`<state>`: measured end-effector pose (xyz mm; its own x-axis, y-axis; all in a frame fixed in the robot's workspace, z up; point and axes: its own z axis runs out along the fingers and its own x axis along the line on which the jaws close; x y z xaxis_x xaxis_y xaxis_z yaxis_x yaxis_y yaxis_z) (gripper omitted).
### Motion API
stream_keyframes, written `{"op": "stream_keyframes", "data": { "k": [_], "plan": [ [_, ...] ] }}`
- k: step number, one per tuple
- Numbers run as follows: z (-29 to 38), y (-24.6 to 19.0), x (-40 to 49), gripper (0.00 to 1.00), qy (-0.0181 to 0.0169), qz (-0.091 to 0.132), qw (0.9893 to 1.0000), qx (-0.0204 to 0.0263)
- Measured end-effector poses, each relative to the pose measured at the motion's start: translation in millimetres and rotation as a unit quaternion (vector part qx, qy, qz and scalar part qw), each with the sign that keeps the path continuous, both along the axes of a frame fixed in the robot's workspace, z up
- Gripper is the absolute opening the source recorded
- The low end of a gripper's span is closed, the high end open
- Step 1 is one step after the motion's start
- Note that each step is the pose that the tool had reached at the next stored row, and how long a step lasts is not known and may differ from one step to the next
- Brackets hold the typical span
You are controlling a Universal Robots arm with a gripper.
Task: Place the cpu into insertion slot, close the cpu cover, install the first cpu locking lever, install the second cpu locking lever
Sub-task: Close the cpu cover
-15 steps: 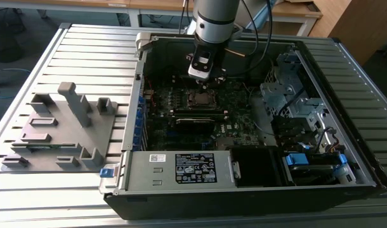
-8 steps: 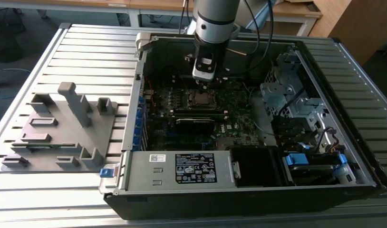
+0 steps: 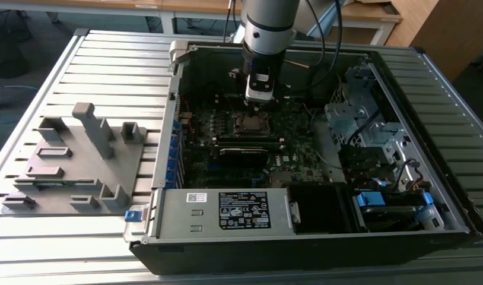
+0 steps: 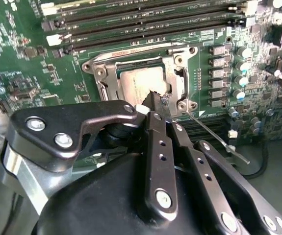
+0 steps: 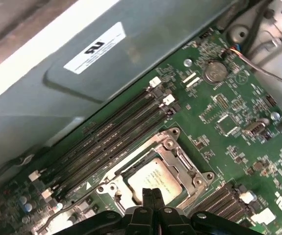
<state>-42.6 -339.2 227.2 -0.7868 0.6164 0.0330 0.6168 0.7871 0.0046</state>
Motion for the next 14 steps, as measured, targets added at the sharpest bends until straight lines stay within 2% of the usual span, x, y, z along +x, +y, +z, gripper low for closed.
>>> {"op": "stream_keyframes", "data": {
  "k": [4, 7, 14],
  "plan": [
    [-0.2, 0.0, 0.0, 0.10, 0.0000, 0.024, 0.9997, 0.0044],
    [-0.3, 0.0, 0.0, 0.10, 0.0000, 0.042, 0.9991, 0.0073],
    [-0.5, 0.0, 0.0, 0.10, 0.0000, 0.085, 0.9963, 0.0141]
  ]
}}
